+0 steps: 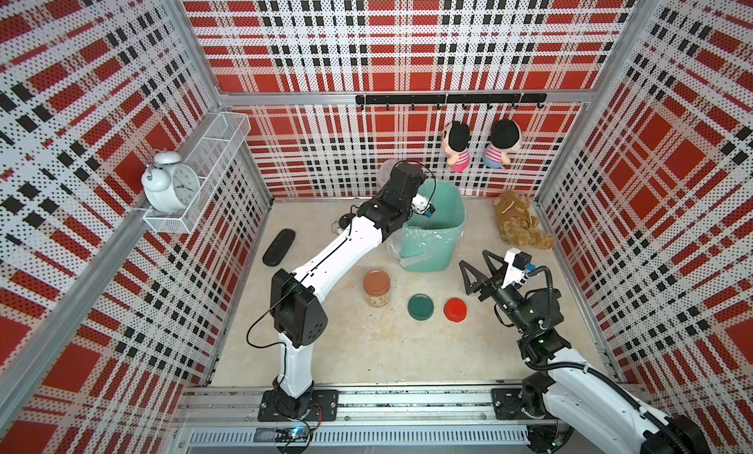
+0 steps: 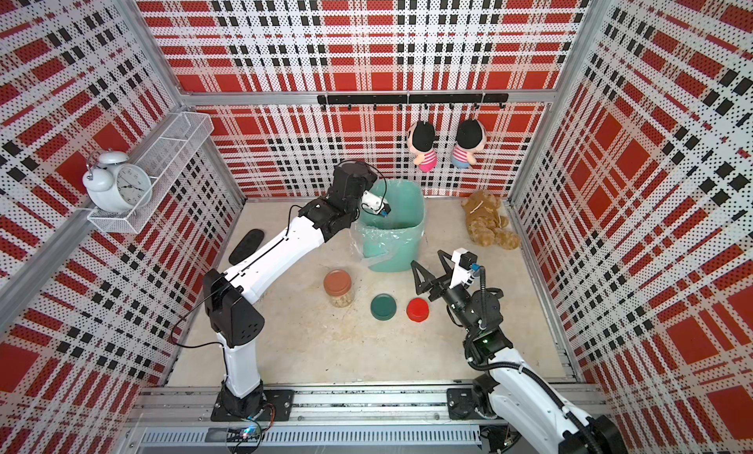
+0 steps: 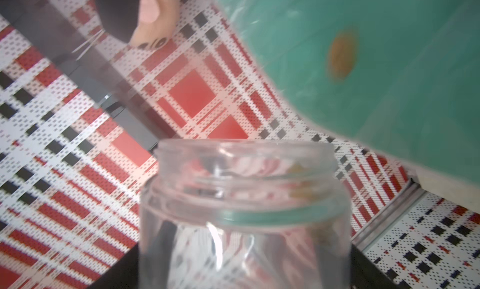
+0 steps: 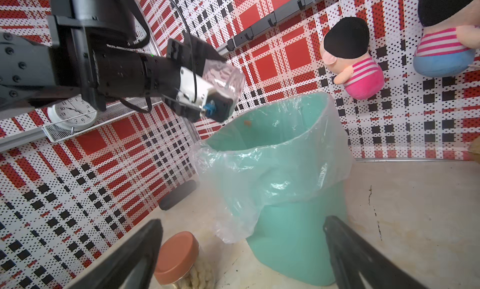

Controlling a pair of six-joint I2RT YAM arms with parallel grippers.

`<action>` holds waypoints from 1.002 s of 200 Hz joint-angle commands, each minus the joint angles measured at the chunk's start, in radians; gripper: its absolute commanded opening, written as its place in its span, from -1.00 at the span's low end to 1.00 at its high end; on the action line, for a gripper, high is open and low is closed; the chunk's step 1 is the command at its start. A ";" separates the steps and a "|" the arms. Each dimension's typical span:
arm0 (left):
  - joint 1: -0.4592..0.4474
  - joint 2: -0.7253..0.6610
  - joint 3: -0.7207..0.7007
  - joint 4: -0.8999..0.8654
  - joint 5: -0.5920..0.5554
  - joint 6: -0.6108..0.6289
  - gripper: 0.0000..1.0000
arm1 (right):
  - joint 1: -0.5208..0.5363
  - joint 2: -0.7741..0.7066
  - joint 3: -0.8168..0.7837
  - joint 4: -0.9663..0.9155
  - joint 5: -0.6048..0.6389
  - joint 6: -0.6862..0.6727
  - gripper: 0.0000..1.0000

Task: Empty moldy peanuts from jars
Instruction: Pour the moldy peanuts from the jar into the trash bin.

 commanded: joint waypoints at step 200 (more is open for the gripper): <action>0.002 -0.035 -0.132 -0.018 0.028 -0.241 -1.00 | -0.014 -0.021 -0.008 0.000 -0.001 -0.005 1.00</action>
